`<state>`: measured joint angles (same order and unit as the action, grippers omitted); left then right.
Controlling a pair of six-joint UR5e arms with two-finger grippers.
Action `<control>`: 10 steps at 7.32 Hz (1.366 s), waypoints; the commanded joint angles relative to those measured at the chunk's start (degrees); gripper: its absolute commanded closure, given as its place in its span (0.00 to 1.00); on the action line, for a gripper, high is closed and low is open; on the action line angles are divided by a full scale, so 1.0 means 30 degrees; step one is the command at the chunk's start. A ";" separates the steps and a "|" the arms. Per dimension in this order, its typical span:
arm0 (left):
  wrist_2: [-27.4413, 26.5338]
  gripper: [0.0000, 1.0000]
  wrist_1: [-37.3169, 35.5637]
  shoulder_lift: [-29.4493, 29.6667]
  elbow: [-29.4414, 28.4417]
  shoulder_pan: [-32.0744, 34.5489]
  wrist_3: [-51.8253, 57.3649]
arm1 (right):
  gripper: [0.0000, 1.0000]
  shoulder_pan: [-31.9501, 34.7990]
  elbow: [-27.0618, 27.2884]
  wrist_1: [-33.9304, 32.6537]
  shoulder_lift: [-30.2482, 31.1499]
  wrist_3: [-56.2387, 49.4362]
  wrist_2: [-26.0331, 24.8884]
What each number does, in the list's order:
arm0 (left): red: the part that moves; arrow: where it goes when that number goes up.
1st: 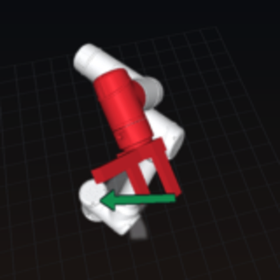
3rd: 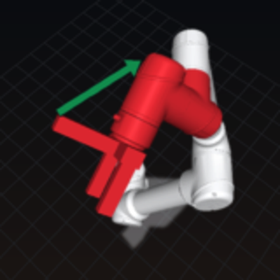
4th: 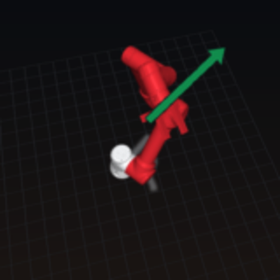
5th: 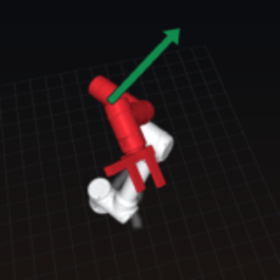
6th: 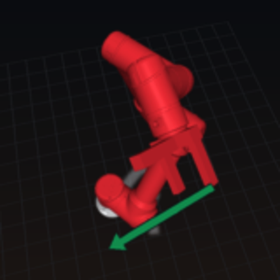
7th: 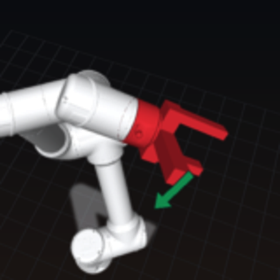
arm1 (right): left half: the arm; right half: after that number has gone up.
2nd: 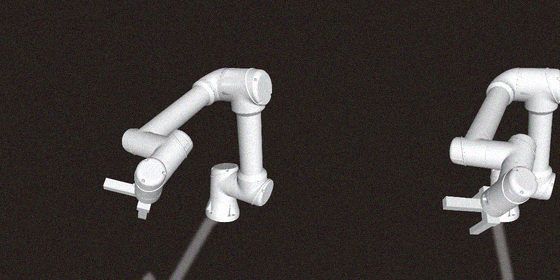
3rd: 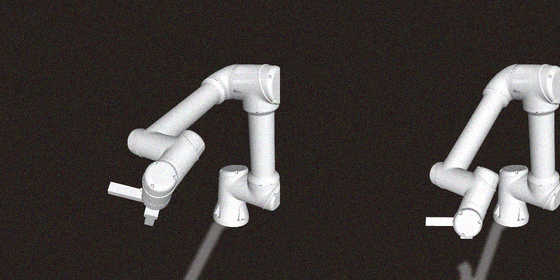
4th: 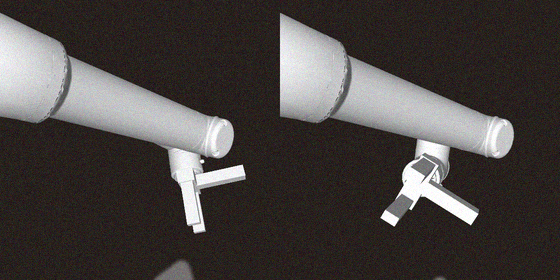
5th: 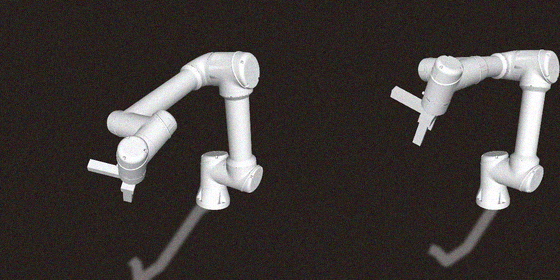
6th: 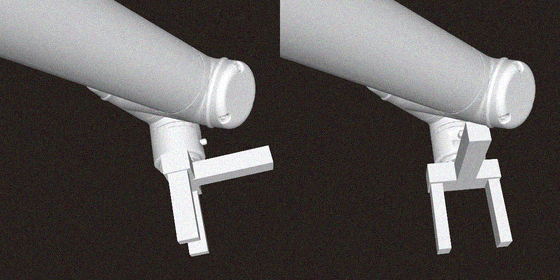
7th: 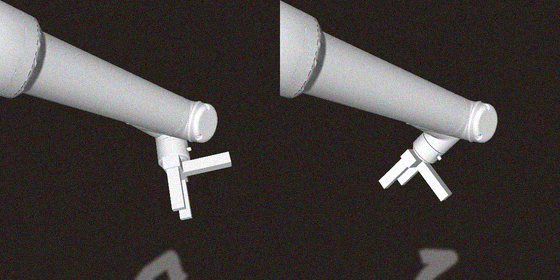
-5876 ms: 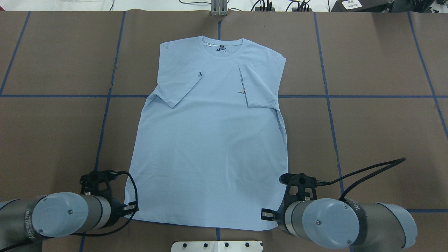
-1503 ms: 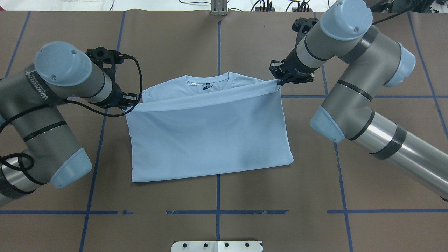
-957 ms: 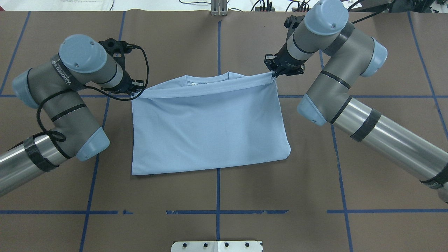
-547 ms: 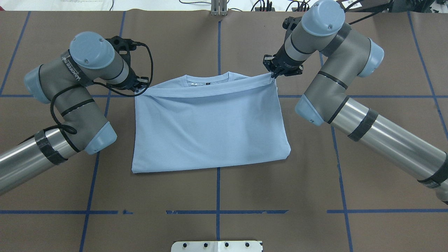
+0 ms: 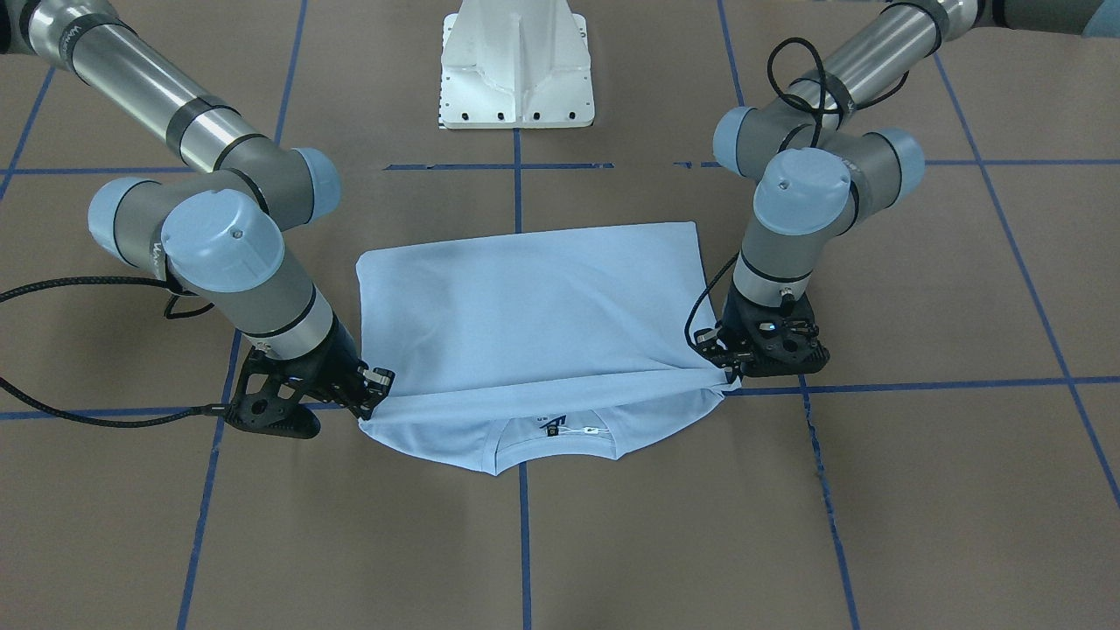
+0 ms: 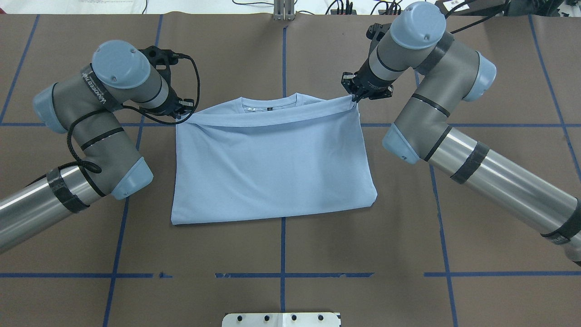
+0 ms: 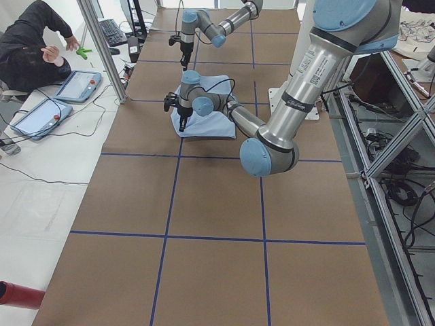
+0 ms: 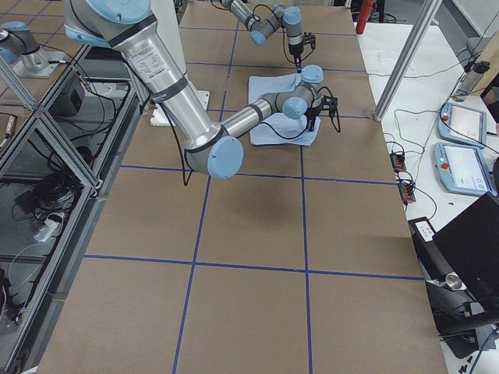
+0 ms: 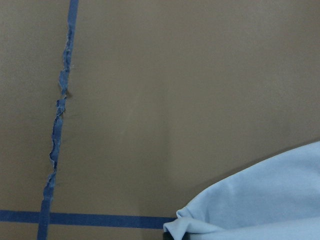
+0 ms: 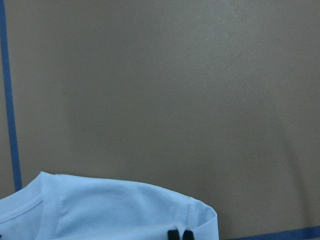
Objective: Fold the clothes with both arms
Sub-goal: 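Open both grippers at the collar and lift them away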
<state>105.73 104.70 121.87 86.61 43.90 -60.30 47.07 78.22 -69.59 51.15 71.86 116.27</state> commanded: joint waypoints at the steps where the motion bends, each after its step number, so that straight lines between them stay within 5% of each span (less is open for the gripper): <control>1: 0.0000 0.57 -0.0007 0.0041 -0.0012 0.0014 -0.0027 | 0.26 -0.0015 0.0002 0.0021 -0.0027 0.0012 0.0003; 2: 0.0000 0.31 0.0022 0.0041 -0.0012 -0.0015 -0.0027 | 0.00 -0.0016 0.0002 0.0021 0.0001 0.0012 0.0003; 3: 0.0000 0.05 0.0022 0.0070 -0.0012 -0.0015 0.0002 | 0.00 0.0013 -0.0027 0.0021 0.0002 -0.0017 0.0061; 6: -0.0029 0.01 -0.0036 0.0070 0.0250 0.0014 -0.0085 | 0.00 -0.0742 0.2563 -0.0094 0.1048 0.0391 0.0121; 8: -0.0058 0.01 -0.0356 -0.0134 0.1591 0.0160 -0.0114 | 0.00 -0.2552 0.6223 -0.0183 0.4524 0.0481 -0.1042; 10: -0.0262 0.01 -0.0856 -0.0222 0.2299 0.0161 -0.0579 | 0.01 -0.4228 0.7588 -0.0184 0.6325 0.1441 -0.1783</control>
<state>105.42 102.76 121.43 92.06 44.34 -60.97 37.45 98.34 -70.14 66.85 74.36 112.21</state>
